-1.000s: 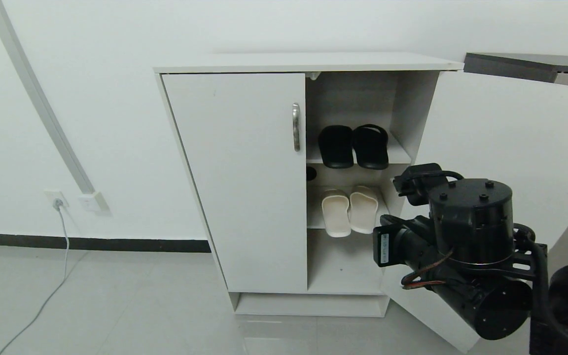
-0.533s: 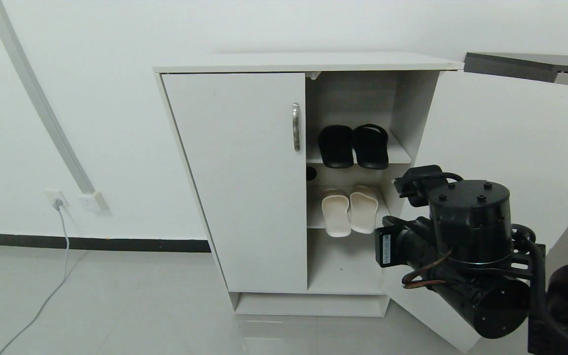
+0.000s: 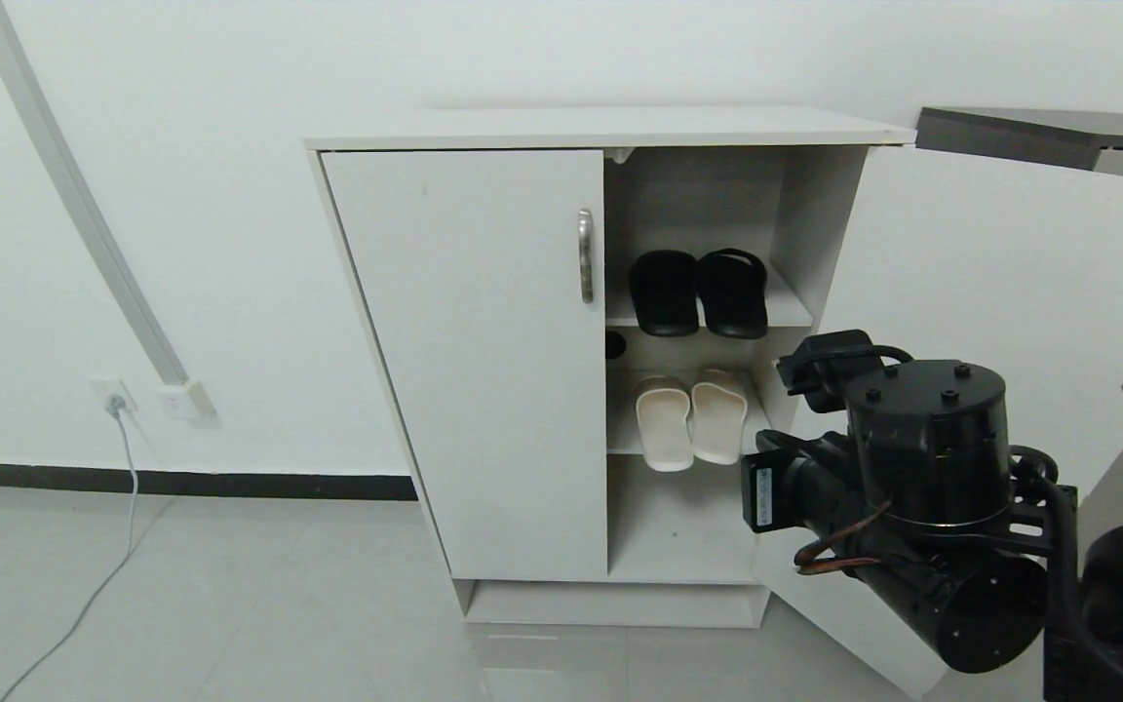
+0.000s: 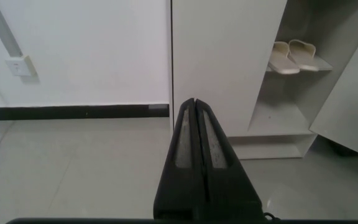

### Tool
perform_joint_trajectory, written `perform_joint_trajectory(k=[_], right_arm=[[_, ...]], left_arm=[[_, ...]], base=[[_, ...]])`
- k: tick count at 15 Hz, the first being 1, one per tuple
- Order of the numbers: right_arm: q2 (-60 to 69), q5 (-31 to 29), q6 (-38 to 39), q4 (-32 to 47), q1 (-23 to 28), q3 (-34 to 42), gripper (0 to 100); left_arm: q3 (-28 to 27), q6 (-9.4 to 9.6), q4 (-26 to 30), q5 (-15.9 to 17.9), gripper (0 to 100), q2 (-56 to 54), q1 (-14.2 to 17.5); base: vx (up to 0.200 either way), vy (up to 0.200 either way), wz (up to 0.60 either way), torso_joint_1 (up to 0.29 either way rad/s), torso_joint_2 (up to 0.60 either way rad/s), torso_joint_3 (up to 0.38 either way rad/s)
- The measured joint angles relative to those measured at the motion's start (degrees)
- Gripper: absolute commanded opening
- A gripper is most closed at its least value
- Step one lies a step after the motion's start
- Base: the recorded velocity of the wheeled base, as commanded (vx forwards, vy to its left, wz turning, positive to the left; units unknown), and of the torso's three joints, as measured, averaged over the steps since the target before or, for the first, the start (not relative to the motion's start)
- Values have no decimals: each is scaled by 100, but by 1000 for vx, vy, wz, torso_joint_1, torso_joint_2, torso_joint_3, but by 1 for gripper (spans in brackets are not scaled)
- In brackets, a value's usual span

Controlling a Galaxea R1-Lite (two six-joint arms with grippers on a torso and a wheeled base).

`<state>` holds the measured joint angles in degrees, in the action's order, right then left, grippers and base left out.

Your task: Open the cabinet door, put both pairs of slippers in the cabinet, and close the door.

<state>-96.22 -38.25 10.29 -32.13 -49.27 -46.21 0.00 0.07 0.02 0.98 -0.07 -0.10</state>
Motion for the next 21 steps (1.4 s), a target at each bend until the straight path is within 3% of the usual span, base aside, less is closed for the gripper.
perform_joint_trajectory(k=[10,21], right_arm=[[-15,2,-11,0,0,7,0],[-15,2,-9,0,2,27,0]], left_arm=[[0,2,-2,0,0,0,-1],[0,2,-2,-2,0,0,0]], base=[[0,0,0,77,-438,-354],[0,0,0,173,-488,-316]])
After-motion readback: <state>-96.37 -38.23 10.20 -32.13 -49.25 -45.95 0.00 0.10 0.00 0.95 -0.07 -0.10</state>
